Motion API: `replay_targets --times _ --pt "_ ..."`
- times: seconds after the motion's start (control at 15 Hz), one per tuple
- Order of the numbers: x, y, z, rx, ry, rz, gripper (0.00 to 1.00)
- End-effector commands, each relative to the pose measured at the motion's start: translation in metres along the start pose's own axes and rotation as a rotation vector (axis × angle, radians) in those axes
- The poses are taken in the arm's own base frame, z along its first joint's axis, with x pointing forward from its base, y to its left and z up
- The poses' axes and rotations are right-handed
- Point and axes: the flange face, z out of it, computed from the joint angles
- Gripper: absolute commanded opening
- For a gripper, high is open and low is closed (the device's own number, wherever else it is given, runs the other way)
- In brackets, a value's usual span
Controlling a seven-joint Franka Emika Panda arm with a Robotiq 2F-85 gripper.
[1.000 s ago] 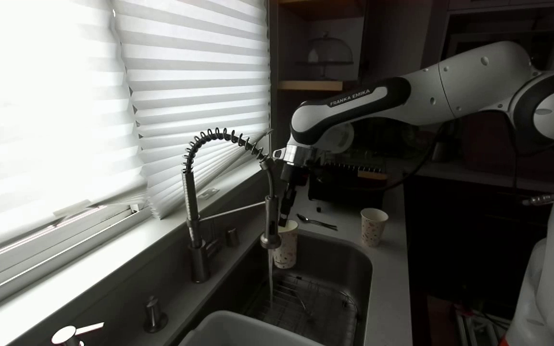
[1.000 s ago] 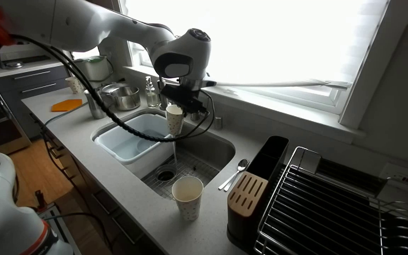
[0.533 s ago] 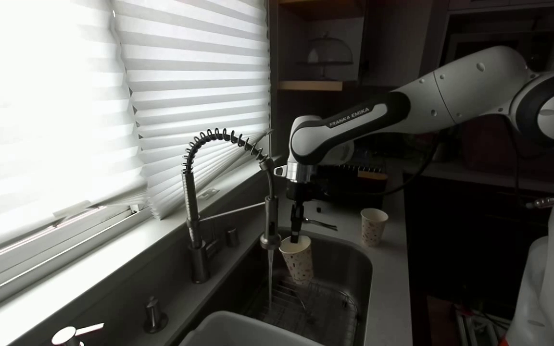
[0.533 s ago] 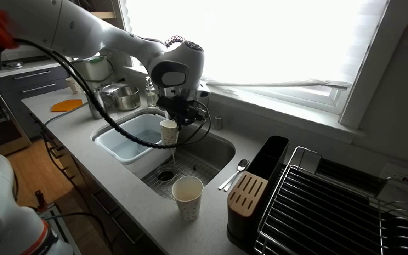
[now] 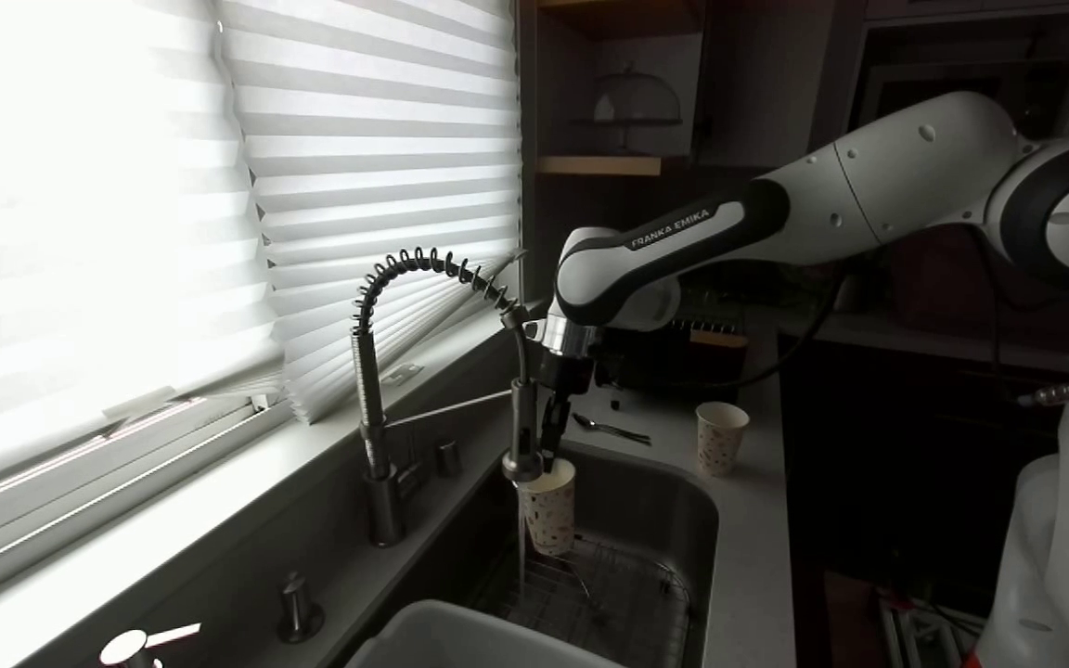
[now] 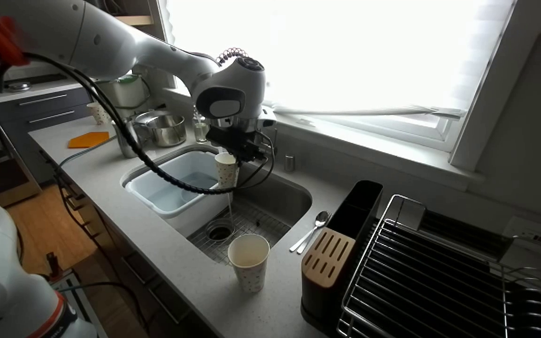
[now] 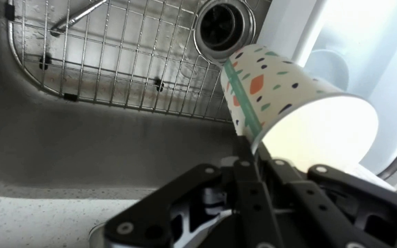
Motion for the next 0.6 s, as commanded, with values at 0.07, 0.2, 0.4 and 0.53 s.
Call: replay_targets --times 0.07,0.2,0.4,0.53 --pt "0.0033 -0.0110 0.0065 0.029 0.080 0.037 0.01" --pt "0.0054 -0.0130 0.0079 0.030 0.100 0.042 0.01" --pt "0.0061 -0.0143 0.0090 0.029 0.111 0.043 0.01" --pt "0.0063 -0.0150 0.0104 0.027 0.113 0.042 0.01"
